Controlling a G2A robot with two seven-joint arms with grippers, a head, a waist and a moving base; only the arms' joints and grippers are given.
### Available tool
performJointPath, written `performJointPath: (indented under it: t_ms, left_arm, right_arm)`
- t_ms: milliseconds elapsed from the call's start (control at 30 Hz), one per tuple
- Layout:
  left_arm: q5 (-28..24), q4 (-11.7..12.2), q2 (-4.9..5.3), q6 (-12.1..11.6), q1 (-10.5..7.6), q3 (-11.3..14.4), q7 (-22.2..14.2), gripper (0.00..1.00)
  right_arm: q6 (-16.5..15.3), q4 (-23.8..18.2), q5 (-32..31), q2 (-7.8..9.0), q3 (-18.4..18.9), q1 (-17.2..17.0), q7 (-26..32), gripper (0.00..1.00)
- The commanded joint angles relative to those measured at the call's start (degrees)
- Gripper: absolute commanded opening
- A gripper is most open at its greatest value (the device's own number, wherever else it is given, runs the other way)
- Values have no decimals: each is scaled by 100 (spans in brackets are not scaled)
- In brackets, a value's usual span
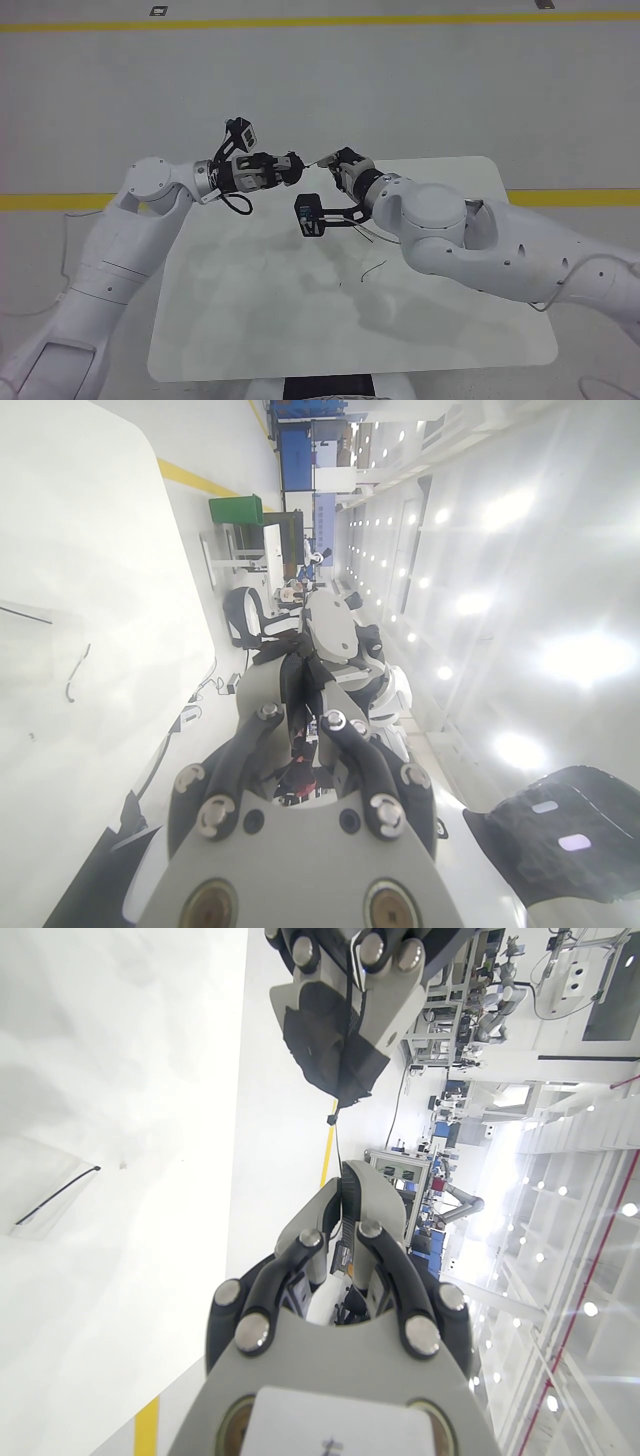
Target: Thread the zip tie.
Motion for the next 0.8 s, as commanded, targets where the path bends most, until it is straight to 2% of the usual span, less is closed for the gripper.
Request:
performJointPath:
  t_ms: [0, 767]
  left_arm:
    - [2, -7, -1, 0, 0, 6, 10, 0]
    - [12, -42, 14, 4, 34, -25, 21, 0]
  right_arm:
    - [0, -3, 0, 1, 0, 1, 5, 0]
    - [0, -26, 0, 20, 0, -17, 69, 0]
